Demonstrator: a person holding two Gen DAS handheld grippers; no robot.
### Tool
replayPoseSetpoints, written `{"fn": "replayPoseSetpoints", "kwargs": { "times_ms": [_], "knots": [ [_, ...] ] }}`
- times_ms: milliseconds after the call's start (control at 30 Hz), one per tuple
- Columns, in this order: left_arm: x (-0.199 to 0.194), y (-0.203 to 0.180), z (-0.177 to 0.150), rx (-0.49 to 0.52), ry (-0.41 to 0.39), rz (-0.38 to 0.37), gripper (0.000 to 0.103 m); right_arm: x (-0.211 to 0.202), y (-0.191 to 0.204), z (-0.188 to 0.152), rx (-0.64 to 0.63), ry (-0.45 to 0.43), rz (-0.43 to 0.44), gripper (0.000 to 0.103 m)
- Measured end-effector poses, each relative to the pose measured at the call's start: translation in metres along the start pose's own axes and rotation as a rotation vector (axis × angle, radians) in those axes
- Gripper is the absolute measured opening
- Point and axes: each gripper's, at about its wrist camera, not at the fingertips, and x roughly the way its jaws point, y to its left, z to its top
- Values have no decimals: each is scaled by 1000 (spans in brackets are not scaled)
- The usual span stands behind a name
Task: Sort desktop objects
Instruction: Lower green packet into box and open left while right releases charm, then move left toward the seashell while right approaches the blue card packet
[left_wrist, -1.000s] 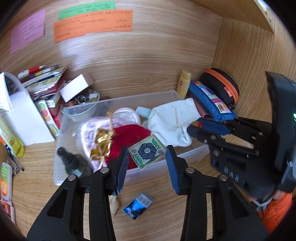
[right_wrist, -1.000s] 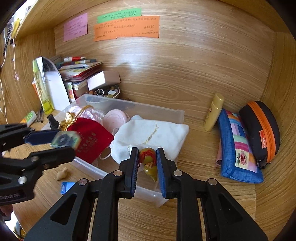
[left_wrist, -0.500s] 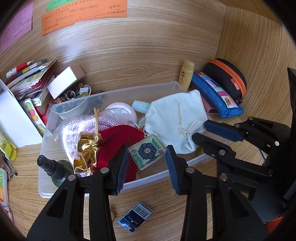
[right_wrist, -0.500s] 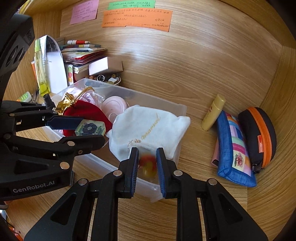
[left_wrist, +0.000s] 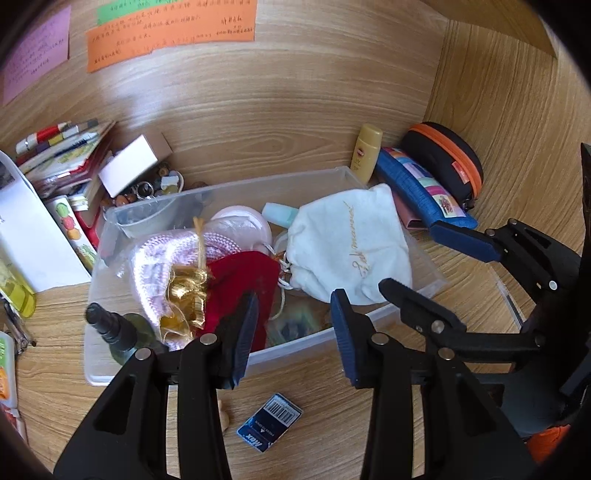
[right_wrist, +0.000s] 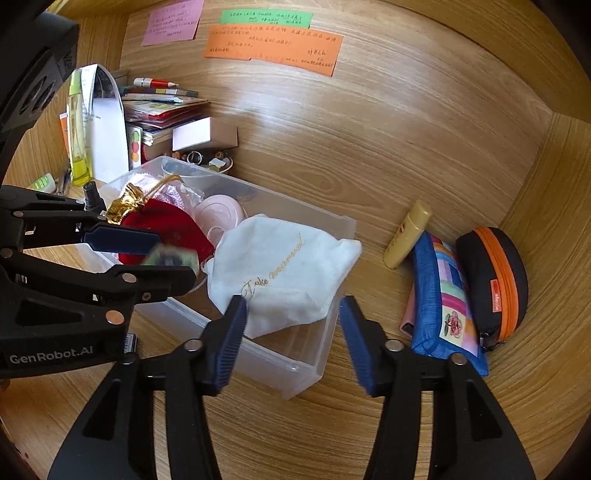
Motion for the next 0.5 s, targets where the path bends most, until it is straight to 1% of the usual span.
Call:
{"fn": "replayPoseSetpoints", "kwargs": {
  "times_ms": [67,133,200,300,367,467,500],
  "knots": [
    [-6,2,0,-4,-6,-1,42,-4,2,0,-5,-12,-14,57],
    [-14,4,0,-10,-20,0,47,-10,4,0,-3,-29,-23,61],
    [-22,6,-1,-7,-42,18,58,-15,6,1,-3,-45,-34,68],
    [-34,8,-4,2,-69,47,60,-23,8,1,-9,-64,-52,74],
    [-43,12,-6,-6,-81,50,62,-27,9,1,-6,-73,-59,75],
    [-54,16,-12,-13,-103,57,71,-34,8,1,24,-98,-64,78],
    [-58,17,-14,-11,-112,71,74,-36,7,0,36,-104,-59,82]
  ]
}}
